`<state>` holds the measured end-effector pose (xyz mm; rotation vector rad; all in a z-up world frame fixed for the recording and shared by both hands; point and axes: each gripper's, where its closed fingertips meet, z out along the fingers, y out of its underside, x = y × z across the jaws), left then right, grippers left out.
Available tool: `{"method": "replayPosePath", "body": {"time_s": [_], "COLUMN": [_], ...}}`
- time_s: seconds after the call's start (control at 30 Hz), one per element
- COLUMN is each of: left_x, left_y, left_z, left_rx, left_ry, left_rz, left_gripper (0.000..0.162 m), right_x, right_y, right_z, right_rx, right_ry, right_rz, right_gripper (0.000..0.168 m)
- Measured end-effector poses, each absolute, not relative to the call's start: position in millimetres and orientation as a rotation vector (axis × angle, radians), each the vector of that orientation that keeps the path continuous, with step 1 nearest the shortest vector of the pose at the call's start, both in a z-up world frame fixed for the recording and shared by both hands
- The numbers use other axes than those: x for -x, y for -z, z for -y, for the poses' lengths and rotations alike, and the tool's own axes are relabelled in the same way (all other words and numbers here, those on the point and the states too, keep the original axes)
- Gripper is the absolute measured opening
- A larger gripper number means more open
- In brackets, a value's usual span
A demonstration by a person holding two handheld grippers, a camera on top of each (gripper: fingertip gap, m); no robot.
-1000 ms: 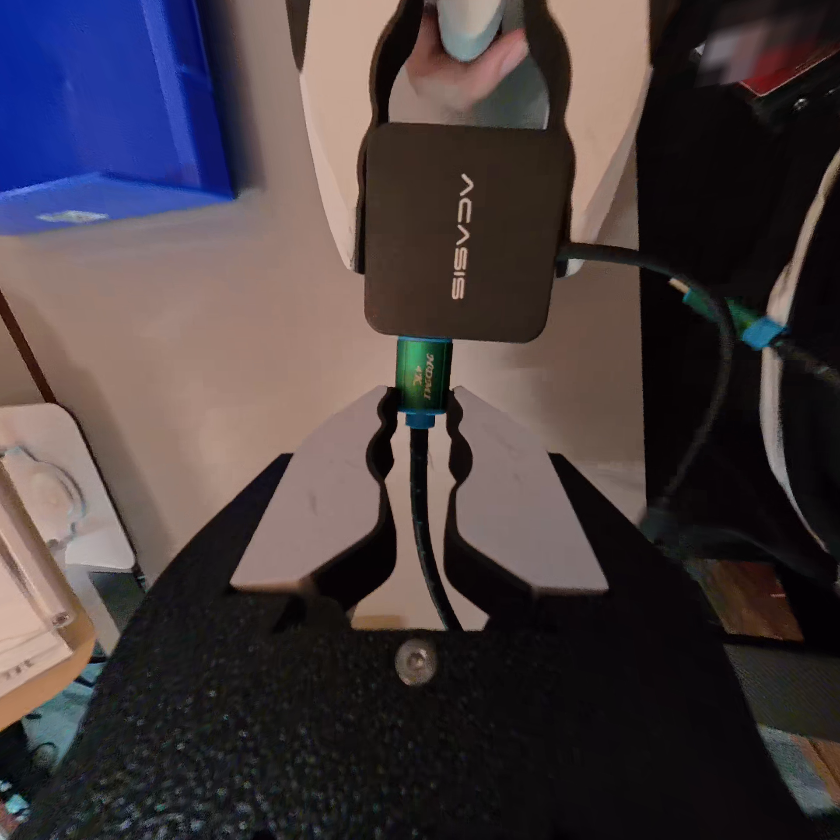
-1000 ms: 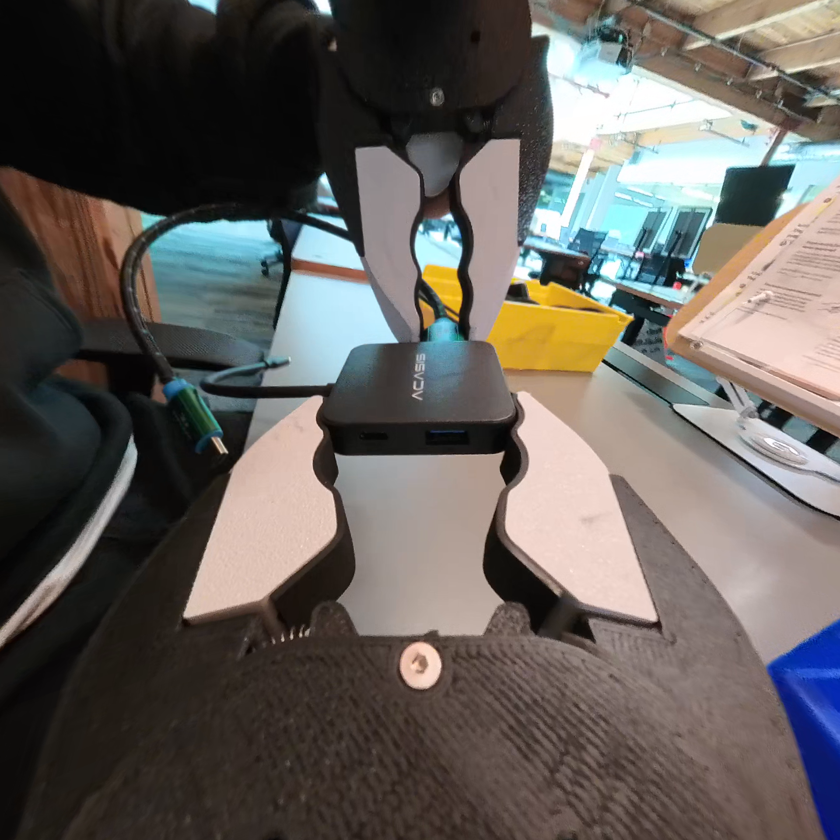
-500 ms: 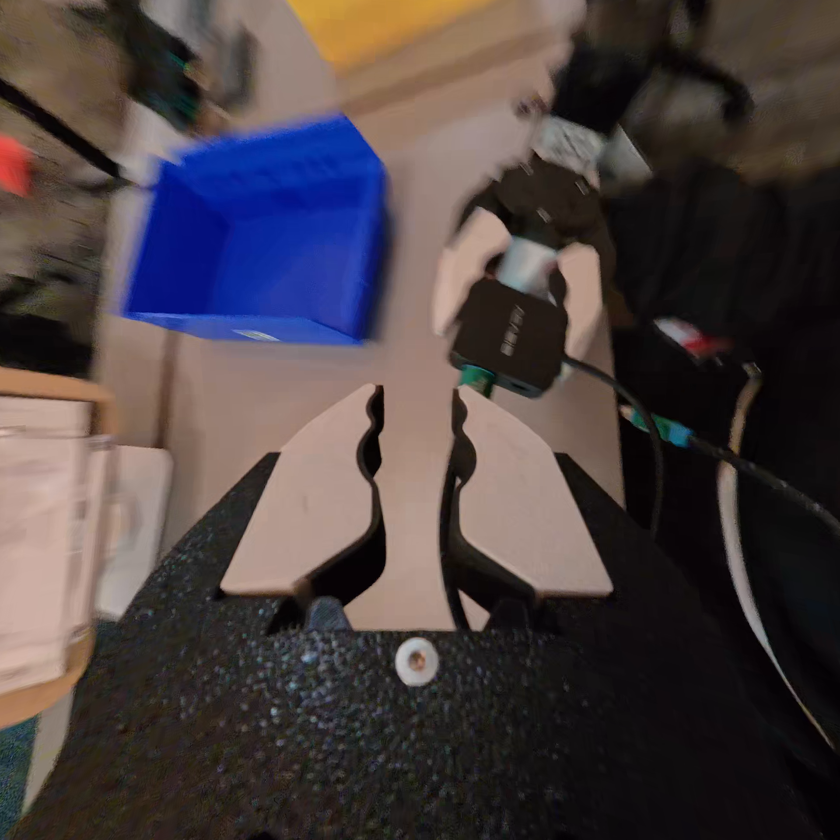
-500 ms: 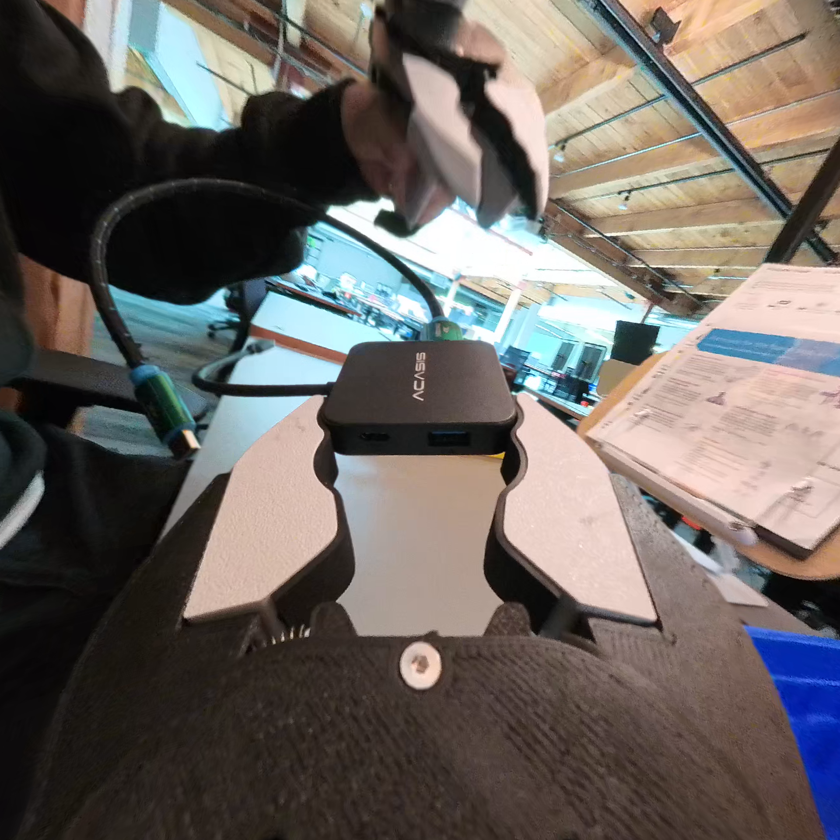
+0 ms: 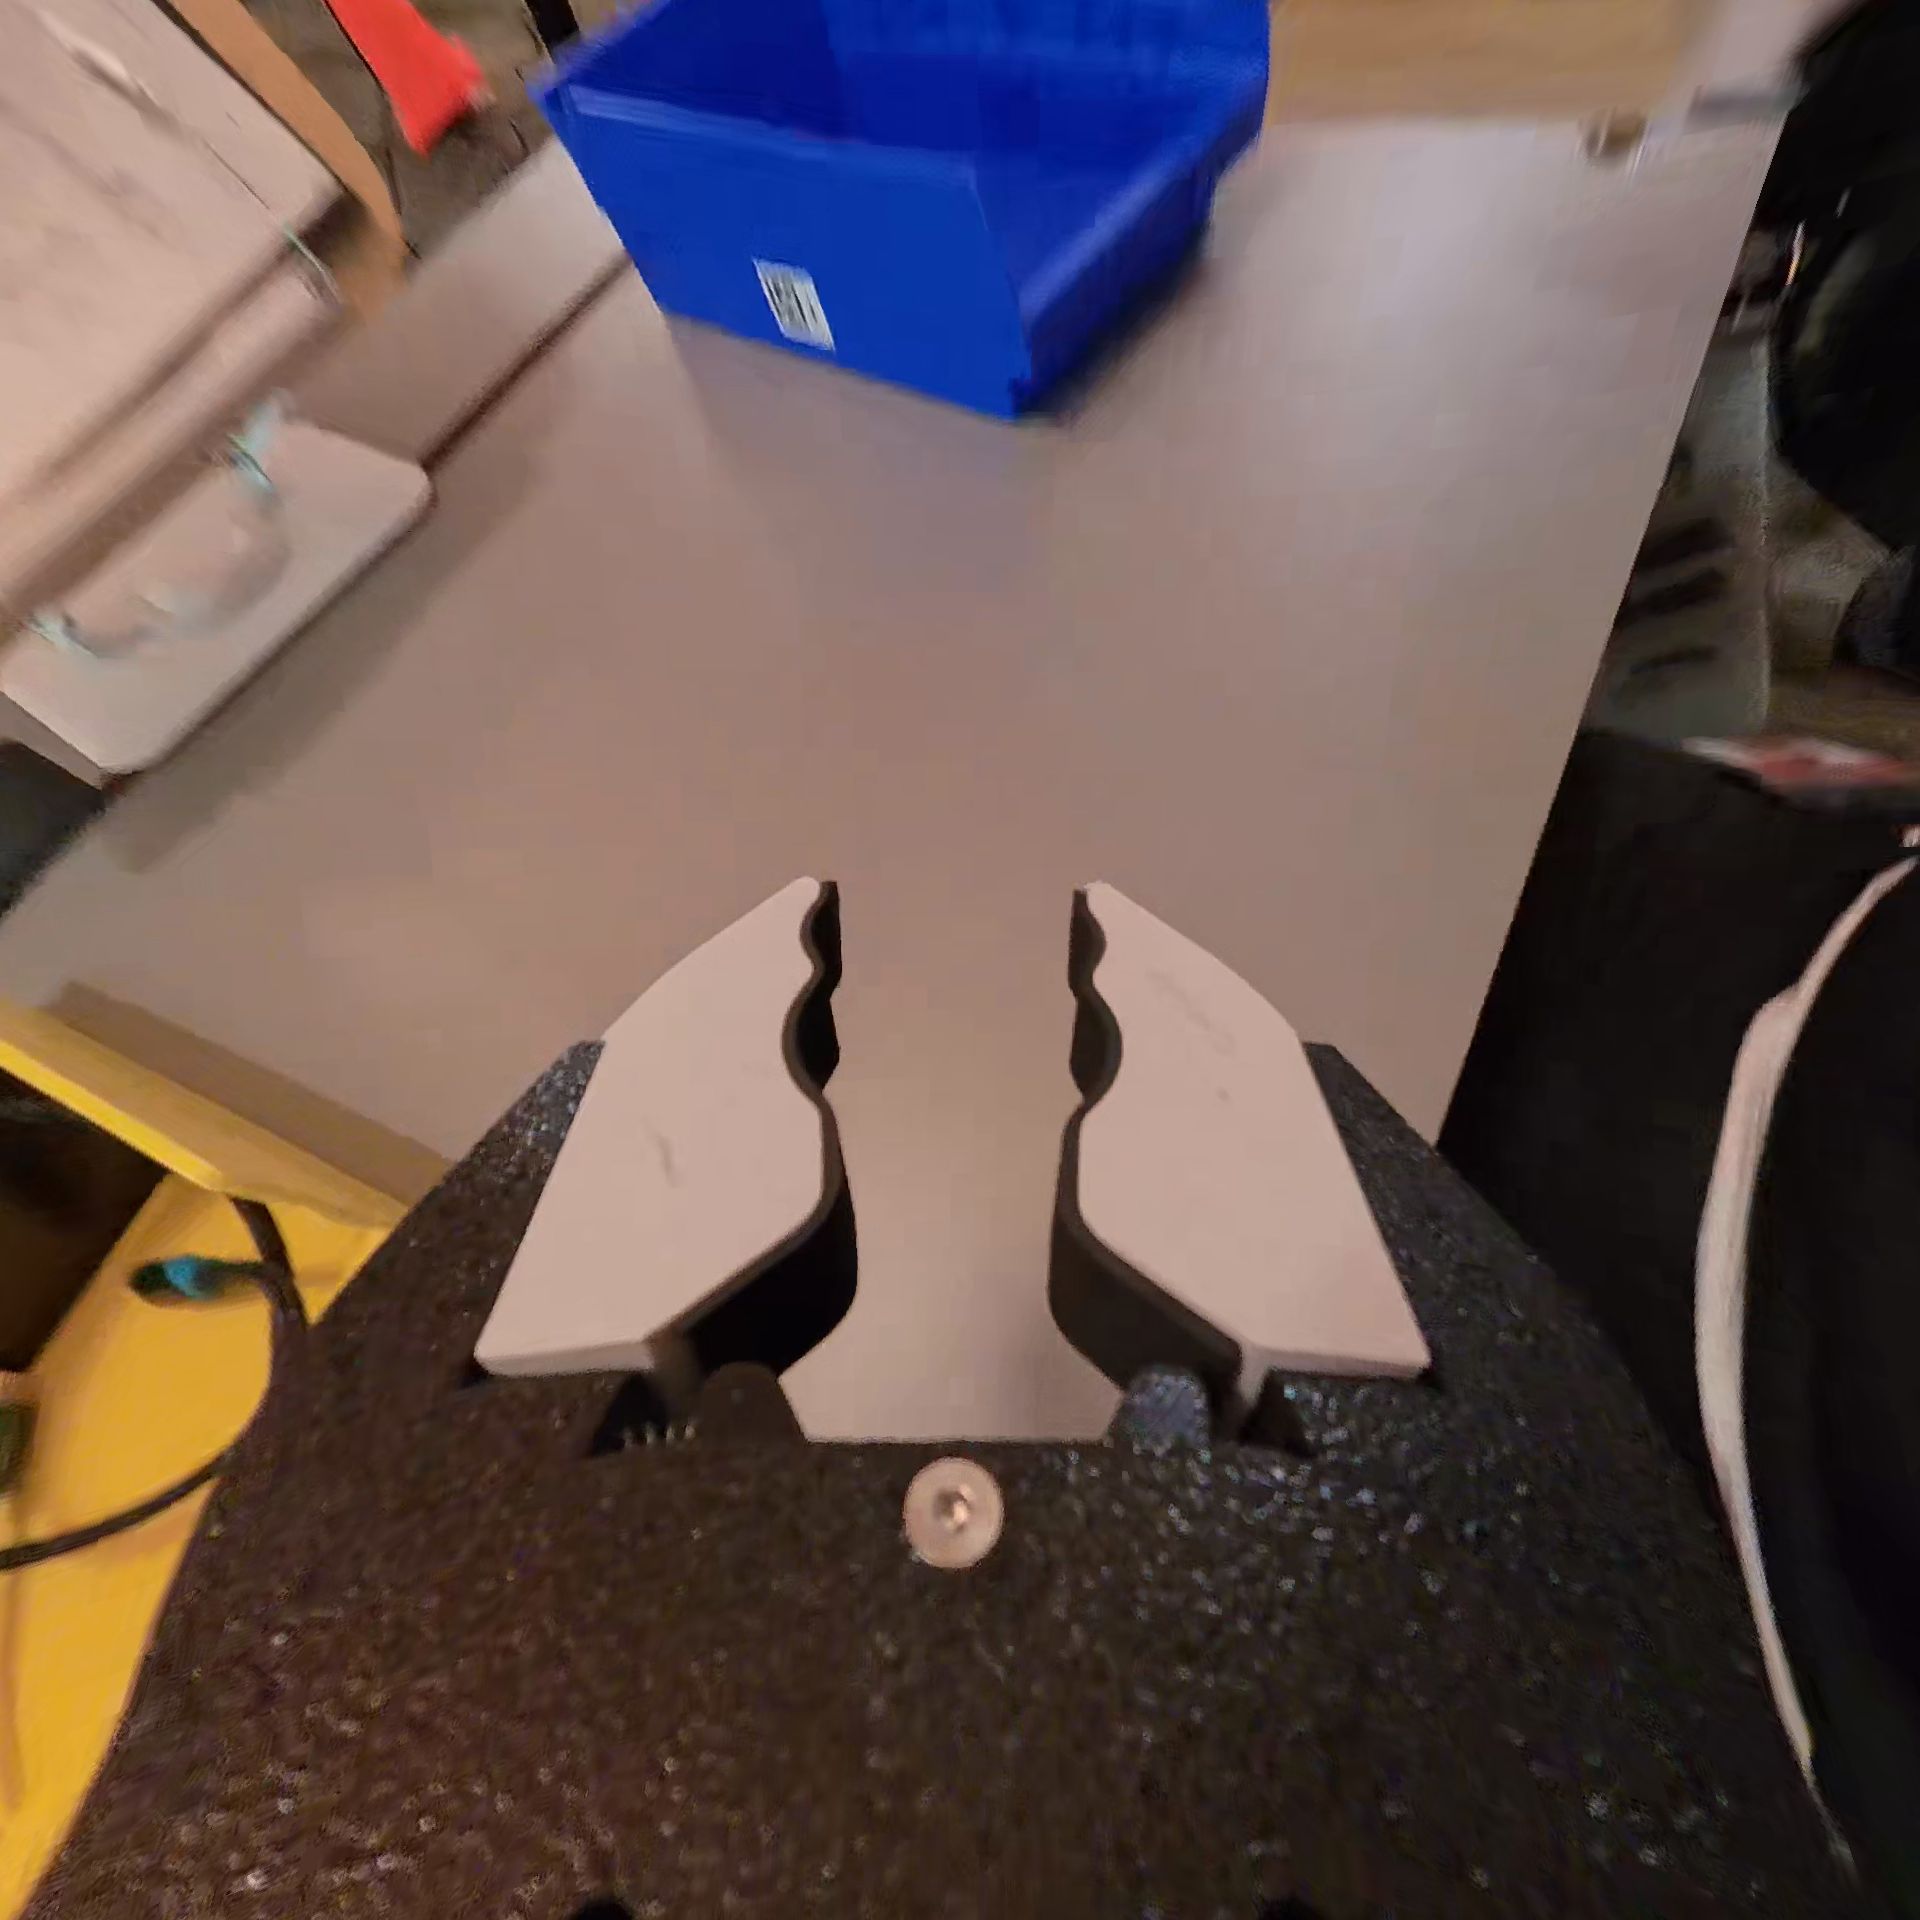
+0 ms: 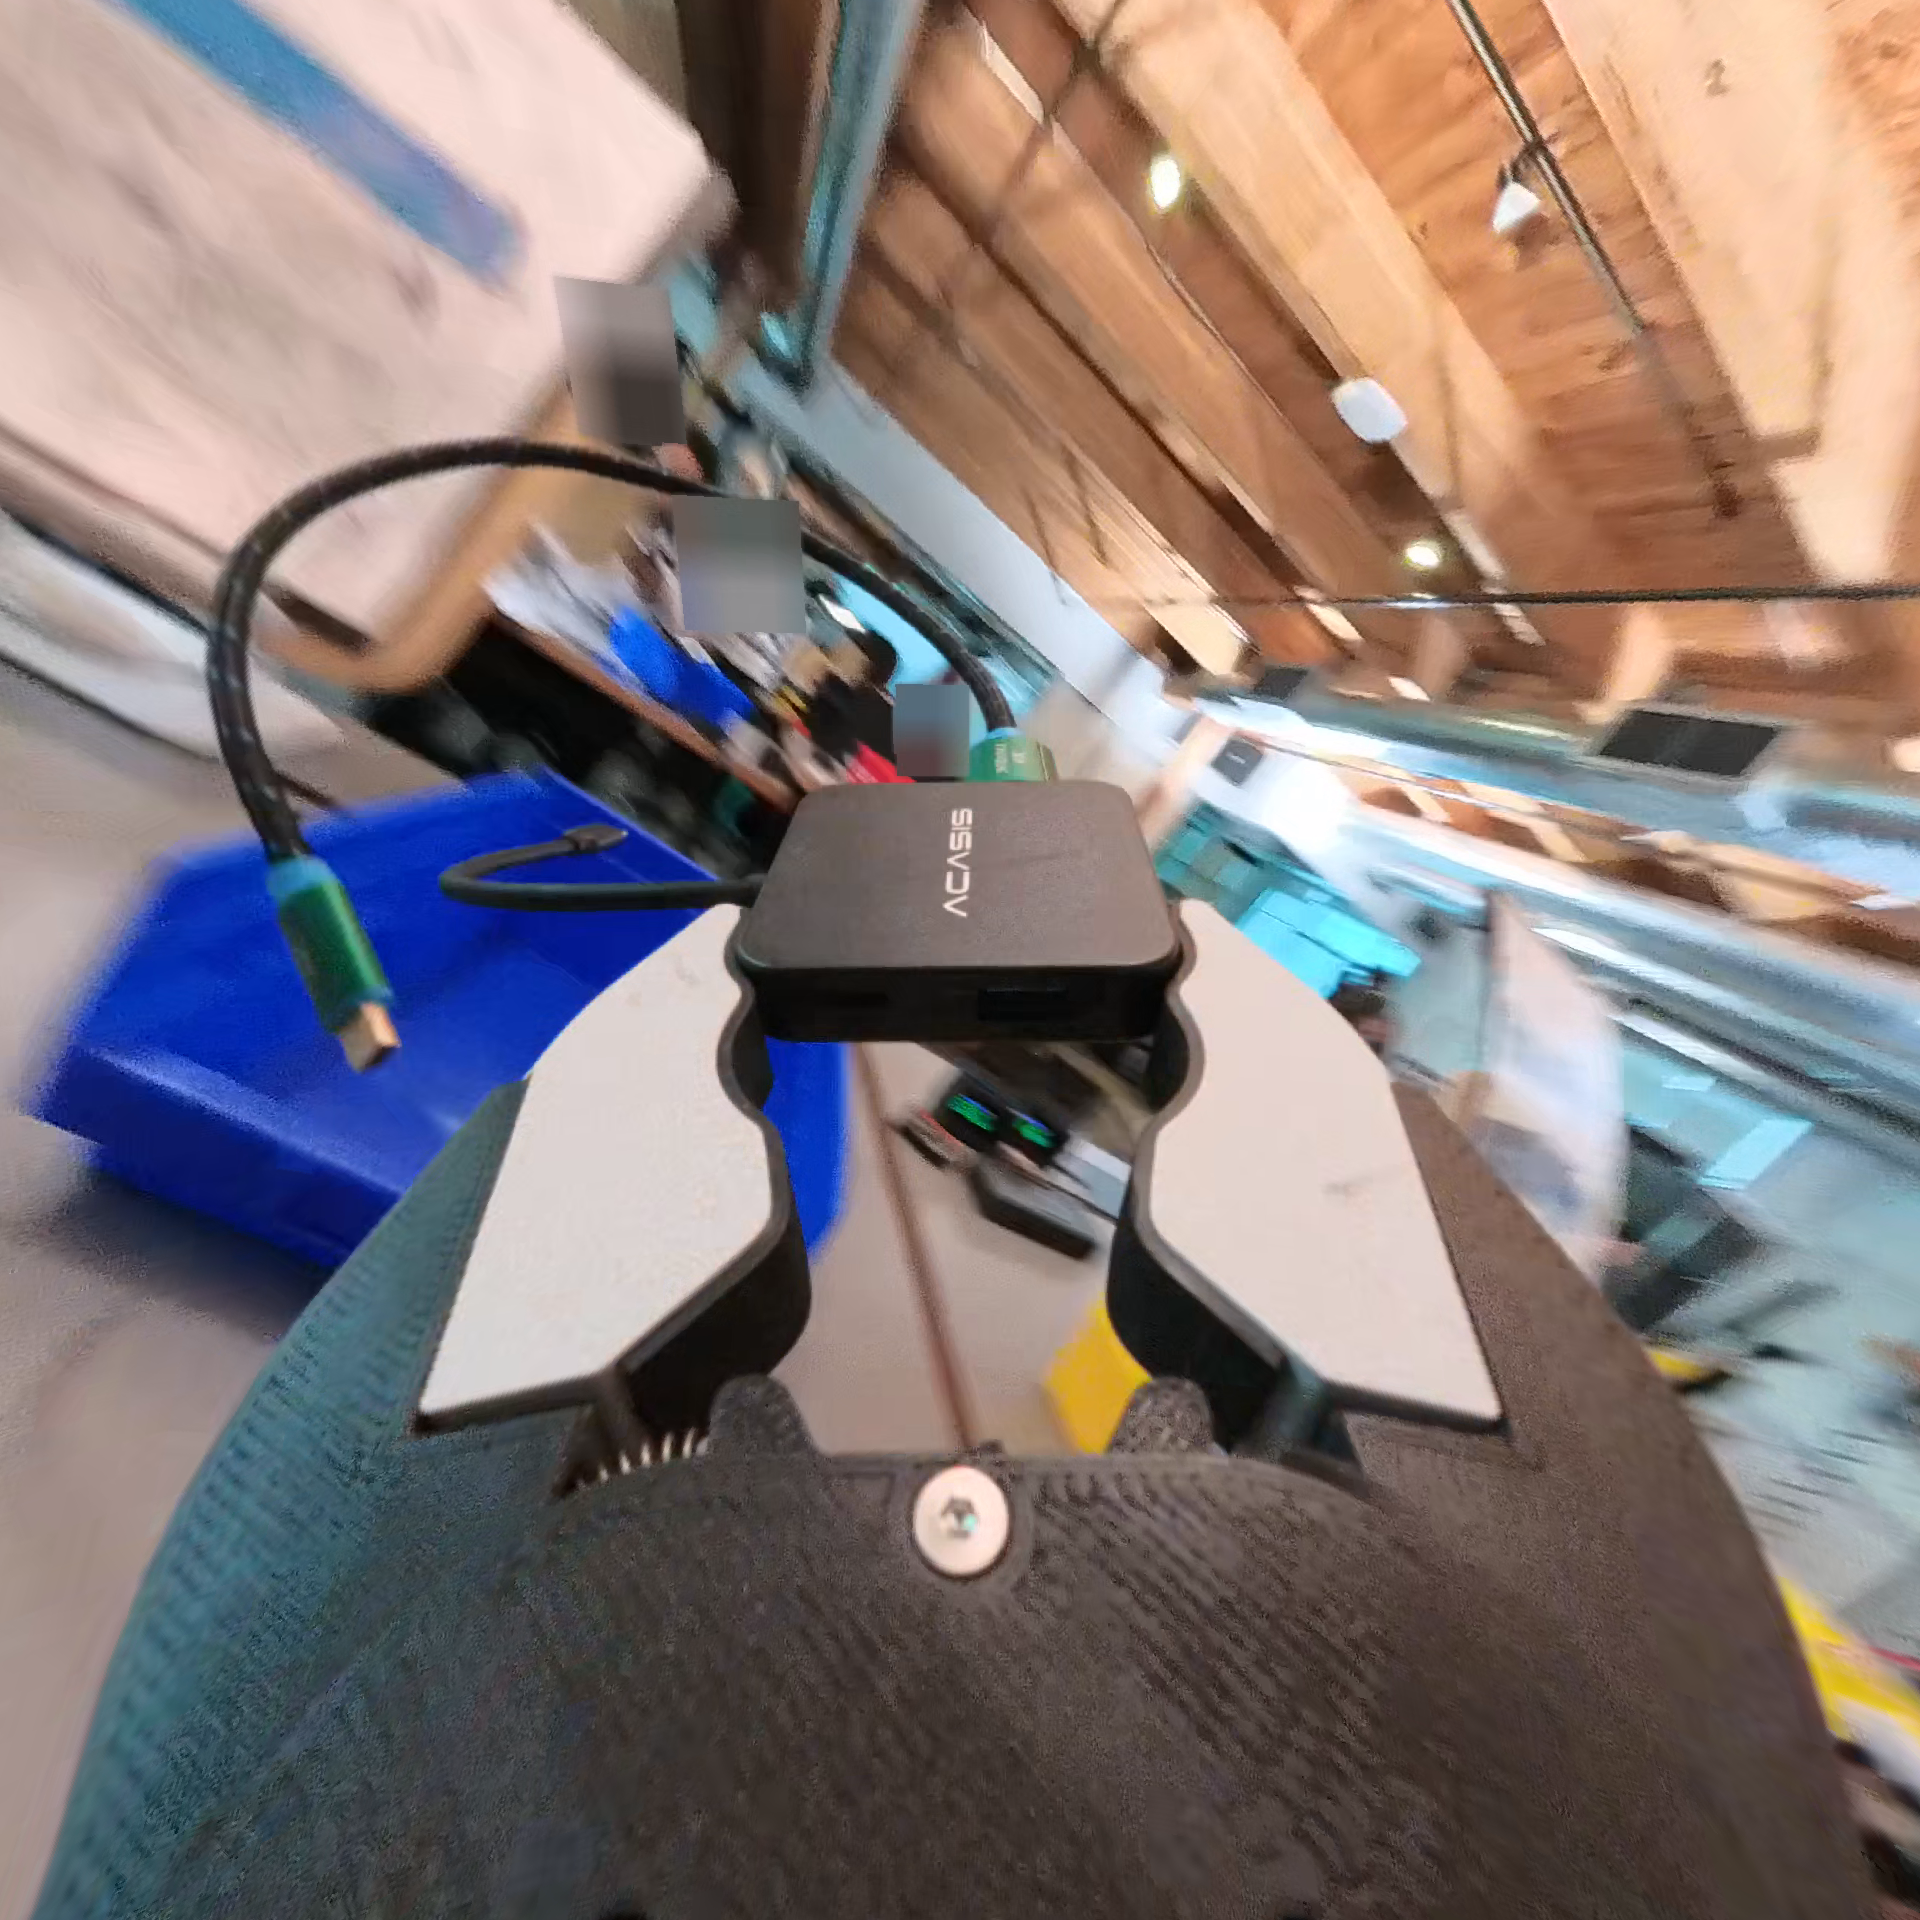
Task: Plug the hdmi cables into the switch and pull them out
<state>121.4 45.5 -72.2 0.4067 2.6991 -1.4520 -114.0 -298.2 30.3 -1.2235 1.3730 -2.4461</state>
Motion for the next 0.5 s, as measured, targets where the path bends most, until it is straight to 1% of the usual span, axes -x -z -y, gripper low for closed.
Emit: {"method": "replayPosePath", "body": {"time_s": [0.1,0.2,0.27,0.37,0.5], "left_x": [-123,-116,-111,-103,-99], "left_y": [103,113,115,118,126], "left_z": [-57,-56,-53,-51,-58], "left_rx": [-0.441,-0.447,-0.445,-0.412,-0.382], "left_ry": [1.333,1.349,1.397,1.469,1.491], "left_rz": [-2.72,-2.75,-2.767,-2.811,-2.859], "left_gripper": [0.041,0.041,0.041,0.041,0.041], "right_x": [104,68,41,15,4], "right_y": [-36,-34,-27,1,47], "right_z": [331,360,376,402,420], "right_rx": [1.512,1.713,1.744,1.858,2.126], "right_ry": [2.613,2.632,2.587,2.463,2.287], "right_rz": [-1.528,-1.572,-1.596,-1.769,-1.983], "right_gripper": [0.072,0.073,0.073,0.072,0.073]}}
